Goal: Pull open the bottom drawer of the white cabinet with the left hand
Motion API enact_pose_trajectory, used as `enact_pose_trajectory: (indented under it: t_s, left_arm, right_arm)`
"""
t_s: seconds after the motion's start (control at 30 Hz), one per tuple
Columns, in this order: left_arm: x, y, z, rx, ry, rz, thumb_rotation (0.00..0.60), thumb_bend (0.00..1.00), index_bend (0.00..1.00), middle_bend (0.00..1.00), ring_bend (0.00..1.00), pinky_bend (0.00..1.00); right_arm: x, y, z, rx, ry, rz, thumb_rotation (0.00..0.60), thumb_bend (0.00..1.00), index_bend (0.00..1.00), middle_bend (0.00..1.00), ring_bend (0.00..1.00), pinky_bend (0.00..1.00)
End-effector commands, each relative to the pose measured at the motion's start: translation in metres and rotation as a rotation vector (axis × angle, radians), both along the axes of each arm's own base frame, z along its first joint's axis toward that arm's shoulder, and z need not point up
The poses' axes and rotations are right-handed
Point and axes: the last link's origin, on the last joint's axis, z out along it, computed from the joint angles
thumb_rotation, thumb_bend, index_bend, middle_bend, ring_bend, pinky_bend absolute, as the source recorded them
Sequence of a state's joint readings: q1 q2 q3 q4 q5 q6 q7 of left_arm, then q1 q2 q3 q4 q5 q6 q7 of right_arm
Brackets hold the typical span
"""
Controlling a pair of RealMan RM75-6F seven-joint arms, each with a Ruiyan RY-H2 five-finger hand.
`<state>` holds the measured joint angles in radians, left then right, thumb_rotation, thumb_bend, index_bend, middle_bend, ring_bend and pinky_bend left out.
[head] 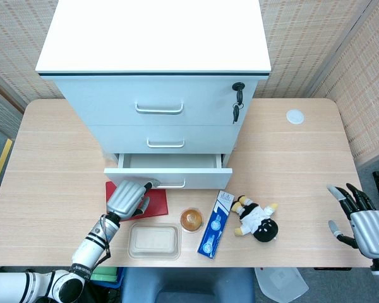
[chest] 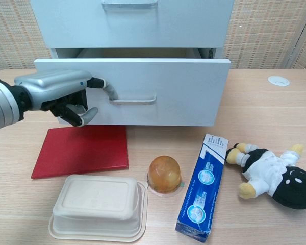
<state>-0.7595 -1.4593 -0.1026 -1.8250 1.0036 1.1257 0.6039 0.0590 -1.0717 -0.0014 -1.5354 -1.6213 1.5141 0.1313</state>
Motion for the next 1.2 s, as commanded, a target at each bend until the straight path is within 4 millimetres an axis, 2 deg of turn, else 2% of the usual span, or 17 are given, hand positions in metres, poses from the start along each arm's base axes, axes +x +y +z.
enact_pose_trajectory:
  t_s: [0.03, 1.2]
  left_arm:
    - [0.0, -0.004, 0.002, -0.001, 0.003, -0.005, 0.6, 0.57, 0.26, 1.0, 1.0, 1.0]
    - [0.009, -0.054, 0.014, -0.087, 0.004, -0.08, 0.6, 0.57, 0.28, 1.0, 1.0, 1.0]
  right_arm:
    - [0.0, 0.0, 0.0, 0.001, 0.0, 0.0, 0.6, 0.33, 0.09, 0.15, 0.07, 0.1]
    - [0.003, 0.003, -0.001, -0.001, 0.006, 0.001, 0.6, 0.33, 0.09, 0.15, 0.07, 0.1]
